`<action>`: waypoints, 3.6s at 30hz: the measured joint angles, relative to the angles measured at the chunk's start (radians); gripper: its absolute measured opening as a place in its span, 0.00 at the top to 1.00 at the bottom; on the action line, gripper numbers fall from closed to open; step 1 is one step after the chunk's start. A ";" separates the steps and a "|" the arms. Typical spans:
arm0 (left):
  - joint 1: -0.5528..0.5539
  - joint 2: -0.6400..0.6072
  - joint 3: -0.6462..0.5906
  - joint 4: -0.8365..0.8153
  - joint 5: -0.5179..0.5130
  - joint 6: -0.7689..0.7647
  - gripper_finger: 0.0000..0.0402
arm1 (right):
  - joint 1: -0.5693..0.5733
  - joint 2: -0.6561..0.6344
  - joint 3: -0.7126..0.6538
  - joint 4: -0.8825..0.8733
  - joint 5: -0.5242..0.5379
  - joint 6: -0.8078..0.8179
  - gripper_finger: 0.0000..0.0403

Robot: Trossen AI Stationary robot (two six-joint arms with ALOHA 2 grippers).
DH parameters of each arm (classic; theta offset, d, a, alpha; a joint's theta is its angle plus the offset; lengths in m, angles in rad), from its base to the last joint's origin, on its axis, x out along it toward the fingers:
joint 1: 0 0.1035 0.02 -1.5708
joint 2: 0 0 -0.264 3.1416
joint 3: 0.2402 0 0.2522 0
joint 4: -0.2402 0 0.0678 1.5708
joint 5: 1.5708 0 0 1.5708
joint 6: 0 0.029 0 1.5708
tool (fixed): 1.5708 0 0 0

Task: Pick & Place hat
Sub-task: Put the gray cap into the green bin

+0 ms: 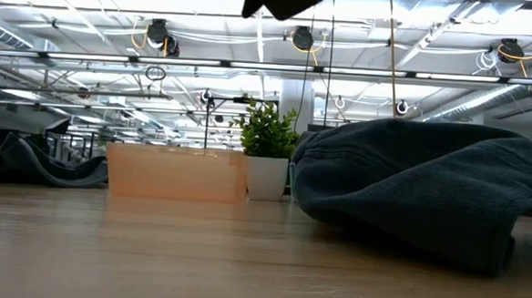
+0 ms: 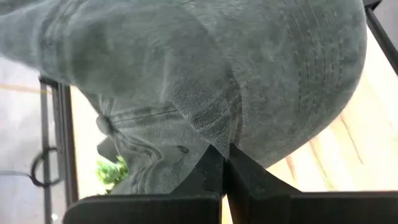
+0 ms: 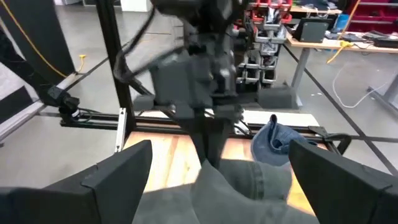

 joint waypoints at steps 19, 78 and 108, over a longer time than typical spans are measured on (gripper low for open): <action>-0.002 0.014 0.000 -0.044 0.025 -0.029 1.00 | -0.013 0.079 -0.001 -0.175 0.004 -0.076 0.10; -0.045 -0.004 0.000 -0.036 0.042 -0.220 0.78 | -0.020 0.175 -0.001 -0.118 -0.098 -0.154 1.00; -0.006 -0.264 0.000 0.132 0.087 -0.281 0.40 | -0.014 -0.116 -0.001 -0.301 0.008 -0.209 1.00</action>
